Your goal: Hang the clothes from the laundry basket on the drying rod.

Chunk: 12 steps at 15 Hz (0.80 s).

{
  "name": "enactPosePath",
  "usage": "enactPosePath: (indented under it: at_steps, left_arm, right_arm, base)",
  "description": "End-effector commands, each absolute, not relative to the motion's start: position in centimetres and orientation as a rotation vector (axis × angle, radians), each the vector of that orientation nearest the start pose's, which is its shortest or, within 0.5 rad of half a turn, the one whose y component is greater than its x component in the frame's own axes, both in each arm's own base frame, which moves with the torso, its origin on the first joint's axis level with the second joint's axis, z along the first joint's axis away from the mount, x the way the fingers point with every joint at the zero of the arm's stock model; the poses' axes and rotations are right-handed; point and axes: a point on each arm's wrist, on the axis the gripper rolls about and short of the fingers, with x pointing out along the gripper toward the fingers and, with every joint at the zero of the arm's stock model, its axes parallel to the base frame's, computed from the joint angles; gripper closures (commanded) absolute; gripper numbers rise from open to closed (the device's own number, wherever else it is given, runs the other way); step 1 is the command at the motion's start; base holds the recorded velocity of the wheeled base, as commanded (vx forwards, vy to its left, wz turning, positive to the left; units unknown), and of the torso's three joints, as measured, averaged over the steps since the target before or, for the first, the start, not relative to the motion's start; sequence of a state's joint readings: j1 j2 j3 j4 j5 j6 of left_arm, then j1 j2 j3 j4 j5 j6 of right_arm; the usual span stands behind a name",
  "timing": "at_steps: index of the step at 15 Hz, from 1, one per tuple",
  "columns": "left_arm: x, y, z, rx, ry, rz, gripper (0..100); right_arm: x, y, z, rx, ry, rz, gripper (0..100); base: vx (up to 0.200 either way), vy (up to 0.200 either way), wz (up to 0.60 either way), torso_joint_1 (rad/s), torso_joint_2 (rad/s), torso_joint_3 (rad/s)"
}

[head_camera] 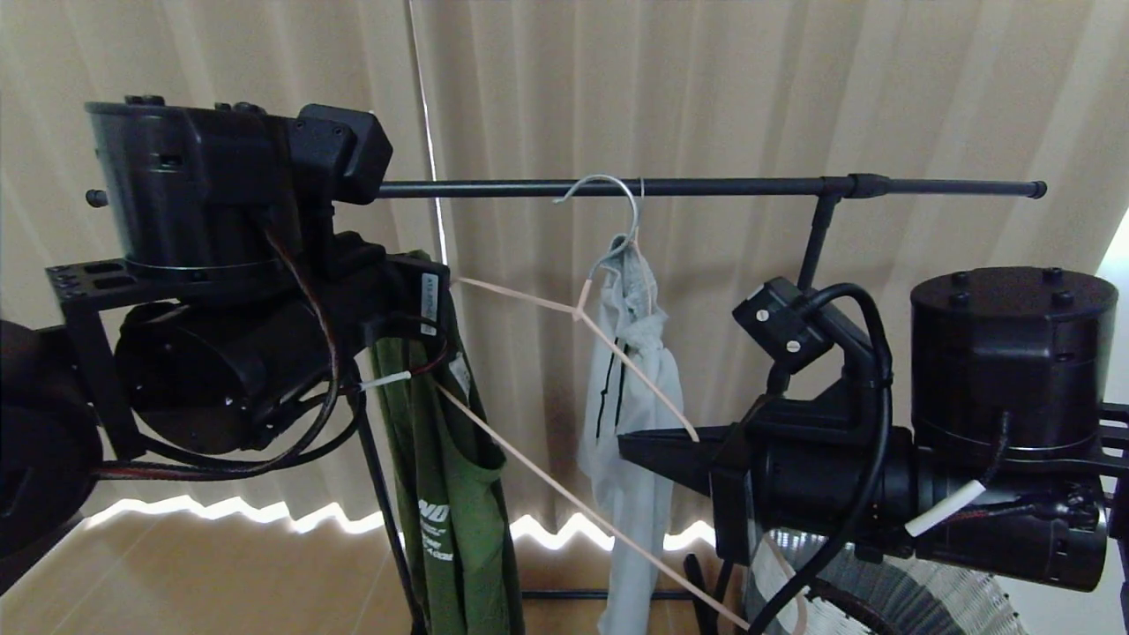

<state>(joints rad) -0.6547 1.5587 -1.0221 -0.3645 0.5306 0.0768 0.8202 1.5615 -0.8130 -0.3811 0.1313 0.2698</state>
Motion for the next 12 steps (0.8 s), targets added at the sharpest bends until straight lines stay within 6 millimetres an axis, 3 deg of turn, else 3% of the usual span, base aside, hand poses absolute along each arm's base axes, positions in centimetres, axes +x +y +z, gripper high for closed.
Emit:
enactPosePath:
  at_steps: [1,12]
  left_arm:
    - [22.0,-16.5,26.4,0.165,0.121,-0.158,100]
    - [19.4,-18.1,26.5,0.117,0.120,-0.266,100]
  right_arm:
    - [18.9,20.7,19.5,0.112,0.499,0.881,100]
    - [20.2,22.1,18.6,0.120,0.477,0.884,100]
  base:
    - [0.000,0.000,0.00,0.000,0.00,0.000]
    - [0.000,0.000,0.00,0.000,0.00,0.000]
